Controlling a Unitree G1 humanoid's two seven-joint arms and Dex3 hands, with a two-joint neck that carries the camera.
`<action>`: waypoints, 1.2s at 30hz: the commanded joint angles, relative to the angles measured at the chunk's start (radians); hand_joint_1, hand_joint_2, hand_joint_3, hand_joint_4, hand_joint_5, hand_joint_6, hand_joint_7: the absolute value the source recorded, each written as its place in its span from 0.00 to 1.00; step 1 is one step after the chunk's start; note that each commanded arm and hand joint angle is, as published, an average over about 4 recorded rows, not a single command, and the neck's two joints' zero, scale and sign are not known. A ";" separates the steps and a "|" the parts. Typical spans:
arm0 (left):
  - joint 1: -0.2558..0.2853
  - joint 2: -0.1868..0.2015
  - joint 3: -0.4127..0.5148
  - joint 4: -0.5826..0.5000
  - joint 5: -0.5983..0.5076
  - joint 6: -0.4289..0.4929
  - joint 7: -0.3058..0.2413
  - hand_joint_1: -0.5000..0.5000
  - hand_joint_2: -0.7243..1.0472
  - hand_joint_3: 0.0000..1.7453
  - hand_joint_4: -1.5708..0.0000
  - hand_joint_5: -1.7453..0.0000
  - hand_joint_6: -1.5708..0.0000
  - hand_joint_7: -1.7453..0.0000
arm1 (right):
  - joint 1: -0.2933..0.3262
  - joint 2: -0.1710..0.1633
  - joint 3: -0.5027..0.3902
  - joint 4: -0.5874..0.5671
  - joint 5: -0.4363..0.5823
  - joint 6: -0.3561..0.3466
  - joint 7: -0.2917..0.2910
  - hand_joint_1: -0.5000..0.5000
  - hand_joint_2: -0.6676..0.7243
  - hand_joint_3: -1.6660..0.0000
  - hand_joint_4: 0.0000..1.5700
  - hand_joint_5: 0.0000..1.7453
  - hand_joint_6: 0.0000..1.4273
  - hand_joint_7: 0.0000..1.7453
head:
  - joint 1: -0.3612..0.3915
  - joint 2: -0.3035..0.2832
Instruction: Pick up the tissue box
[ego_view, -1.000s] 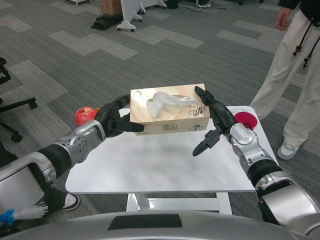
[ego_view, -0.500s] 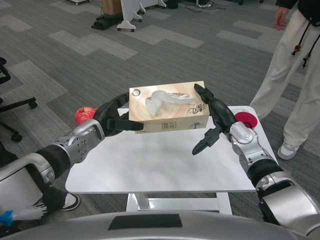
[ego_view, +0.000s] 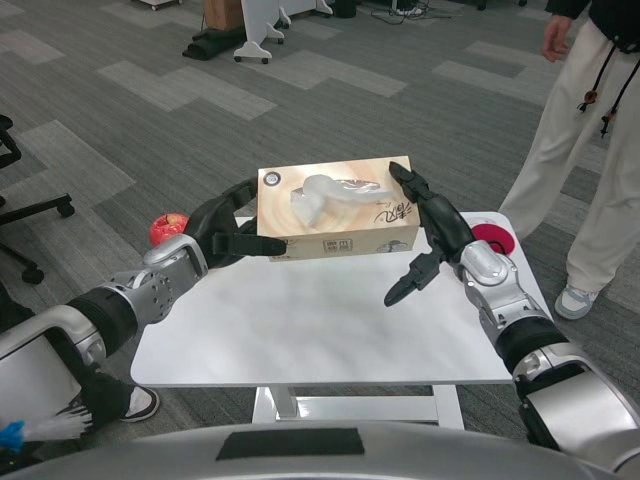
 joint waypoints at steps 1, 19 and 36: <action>-0.024 -0.085 -0.010 -0.101 0.010 -0.002 -0.062 1.00 1.00 0.15 1.00 0.94 1.00 1.00 | -0.011 0.071 0.045 -0.054 -0.014 -0.019 0.060 0.33 0.64 0.90 0.00 0.06 0.00 0.03 | 0.000 0.001; -0.024 -0.083 -0.008 -0.102 0.014 -0.003 -0.063 1.00 1.00 0.15 1.00 0.94 1.00 1.00 | -0.011 0.069 0.046 -0.054 -0.013 -0.018 0.060 0.33 0.64 0.92 0.00 0.06 0.00 0.02 | -0.001 0.004; -0.022 -0.082 -0.002 -0.110 0.014 -0.003 -0.063 1.00 1.00 0.15 1.00 0.94 1.00 1.00 | -0.011 0.069 0.046 -0.057 -0.012 -0.018 0.060 0.33 0.64 0.90 0.00 0.06 0.00 0.04 | -0.001 0.002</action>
